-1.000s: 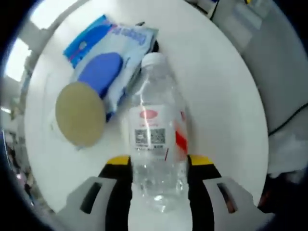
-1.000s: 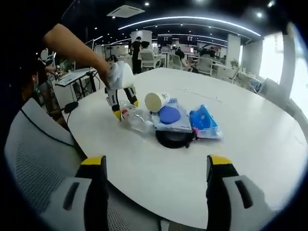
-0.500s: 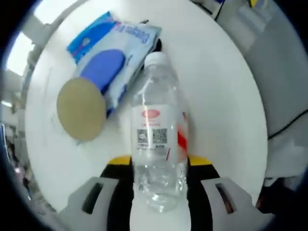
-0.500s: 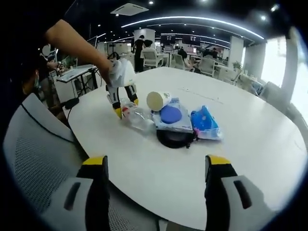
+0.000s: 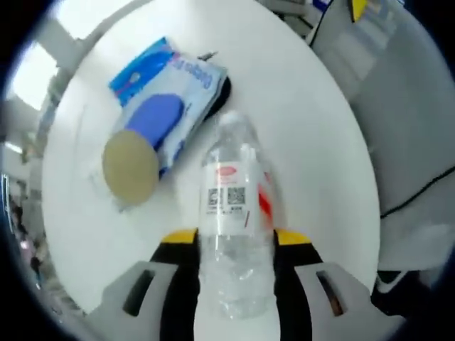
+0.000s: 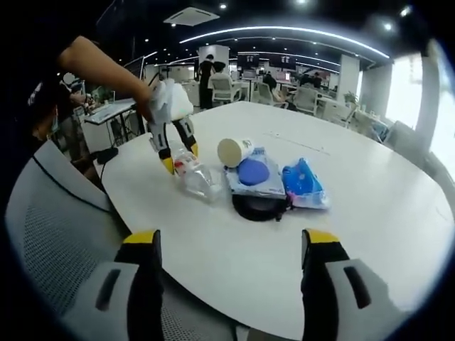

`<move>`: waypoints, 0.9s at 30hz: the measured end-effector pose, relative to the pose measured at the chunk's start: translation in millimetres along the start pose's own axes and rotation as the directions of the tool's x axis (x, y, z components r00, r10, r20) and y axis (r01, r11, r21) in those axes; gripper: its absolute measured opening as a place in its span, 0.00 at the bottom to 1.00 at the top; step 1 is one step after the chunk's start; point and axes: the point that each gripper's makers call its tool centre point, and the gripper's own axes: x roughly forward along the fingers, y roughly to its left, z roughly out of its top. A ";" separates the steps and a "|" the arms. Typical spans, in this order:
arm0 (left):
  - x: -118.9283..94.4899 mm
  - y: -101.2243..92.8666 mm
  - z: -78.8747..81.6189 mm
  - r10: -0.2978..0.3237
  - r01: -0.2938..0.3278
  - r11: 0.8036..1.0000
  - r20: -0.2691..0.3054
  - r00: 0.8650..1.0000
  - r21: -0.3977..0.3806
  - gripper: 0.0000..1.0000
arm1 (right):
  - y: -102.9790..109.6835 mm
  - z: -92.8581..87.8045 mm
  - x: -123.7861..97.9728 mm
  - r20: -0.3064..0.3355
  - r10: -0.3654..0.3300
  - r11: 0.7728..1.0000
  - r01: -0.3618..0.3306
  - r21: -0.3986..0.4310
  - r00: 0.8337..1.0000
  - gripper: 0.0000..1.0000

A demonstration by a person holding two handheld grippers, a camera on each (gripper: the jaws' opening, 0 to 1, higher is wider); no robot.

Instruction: Arrange the tabletop items into an orderly group along one side of the table until the central work area is clear of visible clutter.

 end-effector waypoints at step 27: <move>18.7 -31.2 -1.6 -0.077 0.074 0.996 -0.053 0.996 -0.059 0.46 | -1.3 2.7 -0.7 0.020 -0.008 1.000 0.008 0.012 1.000 0.78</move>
